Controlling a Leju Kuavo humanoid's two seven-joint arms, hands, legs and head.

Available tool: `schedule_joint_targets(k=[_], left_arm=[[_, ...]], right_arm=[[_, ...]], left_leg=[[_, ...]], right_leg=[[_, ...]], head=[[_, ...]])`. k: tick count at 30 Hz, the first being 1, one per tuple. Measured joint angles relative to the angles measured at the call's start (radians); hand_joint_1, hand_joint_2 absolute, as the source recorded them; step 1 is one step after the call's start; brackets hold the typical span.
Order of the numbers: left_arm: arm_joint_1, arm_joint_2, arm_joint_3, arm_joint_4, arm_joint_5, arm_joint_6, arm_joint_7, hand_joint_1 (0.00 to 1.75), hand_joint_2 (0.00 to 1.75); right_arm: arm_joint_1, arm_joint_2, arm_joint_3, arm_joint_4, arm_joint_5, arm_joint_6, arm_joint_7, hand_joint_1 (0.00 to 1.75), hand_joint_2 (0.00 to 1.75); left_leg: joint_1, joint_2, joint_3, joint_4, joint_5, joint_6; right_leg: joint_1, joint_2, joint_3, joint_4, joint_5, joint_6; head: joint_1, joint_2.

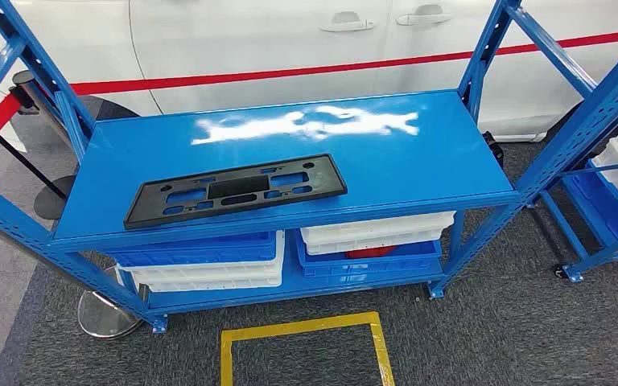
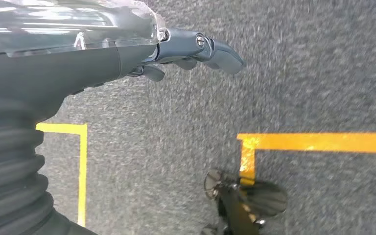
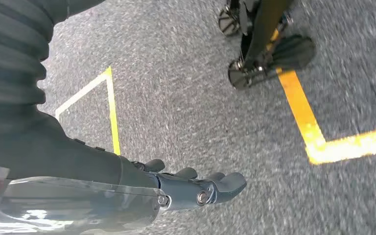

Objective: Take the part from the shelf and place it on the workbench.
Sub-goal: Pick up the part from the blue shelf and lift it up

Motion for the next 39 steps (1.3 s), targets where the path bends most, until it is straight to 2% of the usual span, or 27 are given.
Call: schedule_joint_targets(k=[6,10,15,20,30,39], left_arm=[[-0.024,-0.021,0.136,0.017,-0.087,0.035,-0.044,0.00,0.00],[-0.040,-0.037,0.233,0.028,-0.142,0.063,-0.079,0.00,0.00],[-0.062,-0.063,0.360,0.043,-0.203,0.099,-0.126,0.00,0.00],[-0.074,-0.080,0.450,0.049,-0.248,0.129,-0.169,0.00,0.00],[-0.086,-0.097,0.541,0.063,-0.328,0.143,-0.209,0.00,0.00],[-0.092,-0.107,0.595,0.071,-0.388,0.146,-0.232,0.00,0.00]], right_arm=[[-0.011,0.001,-0.016,0.014,-0.003,-0.050,-0.028,0.00,0.00],[-0.018,0.002,-0.028,0.022,-0.002,-0.082,-0.084,0.00,1.75],[-0.018,0.006,-0.037,0.018,0.010,-0.121,-0.190,0.00,1.75],[0.001,0.018,-0.036,-0.071,0.039,-0.153,-0.288,0.00,1.75],[0.016,0.017,-0.032,-0.410,0.111,-0.174,-0.374,0.00,1.75],[0.031,-0.017,0.010,-0.731,0.194,-0.201,-0.437,0.00,1.75]], left_leg=[[0.000,0.000,0.000,0.000,0.000,0.000],[0.000,0.000,0.001,0.000,0.000,0.000],[0.000,0.000,0.001,0.000,0.000,0.000],[0.000,0.000,0.000,0.000,0.000,0.000],[0.000,0.000,0.002,0.001,0.001,0.001],[0.000,0.000,0.001,0.002,0.001,0.002]], right_leg=[[0.000,0.000,0.000,0.000,0.000,0.000],[0.000,0.000,0.000,0.000,0.000,0.000],[0.000,0.000,0.000,0.000,0.000,0.000],[0.000,0.001,0.000,0.000,0.000,0.000],[0.000,0.001,0.000,0.000,0.001,0.002],[0.000,0.001,0.000,0.000,0.002,0.003]], head=[[0.000,0.000],[0.000,0.000],[0.000,0.000],[0.000,0.000],[0.000,0.000],[0.000,0.000]])
